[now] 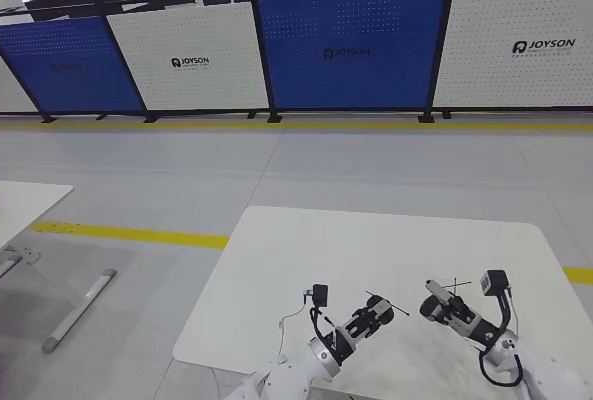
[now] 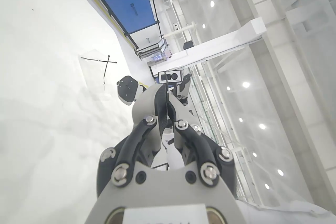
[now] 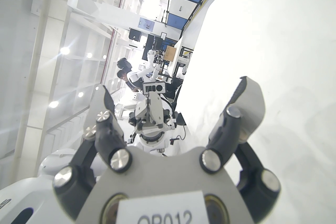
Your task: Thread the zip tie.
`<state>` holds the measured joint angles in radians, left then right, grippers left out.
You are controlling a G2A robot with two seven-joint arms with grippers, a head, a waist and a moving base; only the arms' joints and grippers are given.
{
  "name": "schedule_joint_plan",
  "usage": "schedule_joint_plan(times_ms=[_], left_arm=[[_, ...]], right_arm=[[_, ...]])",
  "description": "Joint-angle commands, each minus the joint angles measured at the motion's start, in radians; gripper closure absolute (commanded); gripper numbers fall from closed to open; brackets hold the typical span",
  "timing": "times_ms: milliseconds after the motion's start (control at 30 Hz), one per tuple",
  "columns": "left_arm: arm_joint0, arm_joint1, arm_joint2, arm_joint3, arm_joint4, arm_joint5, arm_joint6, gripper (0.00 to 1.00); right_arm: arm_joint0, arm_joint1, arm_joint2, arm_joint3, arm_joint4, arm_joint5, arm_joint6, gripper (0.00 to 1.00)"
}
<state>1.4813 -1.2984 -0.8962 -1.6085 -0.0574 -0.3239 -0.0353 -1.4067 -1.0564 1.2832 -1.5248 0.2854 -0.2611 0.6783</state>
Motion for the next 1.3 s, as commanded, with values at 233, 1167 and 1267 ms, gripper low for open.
schedule_joint_plan(times_ms=[233, 1167, 1267], left_arm=[[0.0, 0.0, 0.0, 0.0, 0.0, 0.0, 0.0, 1.0], [0.0, 0.0, 0.0, 0.0, 0.0, 0.0, 0.0, 1.0], [0.0, 0.0, 0.0, 0.0, 0.0, 0.0, 0.0, 1.0]], right_arm=[[-0.062, 0.046, 0.192, -0.196, -0.232, 0.179, 0.081, 0.0], [0.125, 0.086, 0.174, -0.257, -0.651, 0.315, 0.416, 0.0], [0.125, 0.086, 0.174, -0.257, -0.651, 0.315, 0.416, 0.0]])
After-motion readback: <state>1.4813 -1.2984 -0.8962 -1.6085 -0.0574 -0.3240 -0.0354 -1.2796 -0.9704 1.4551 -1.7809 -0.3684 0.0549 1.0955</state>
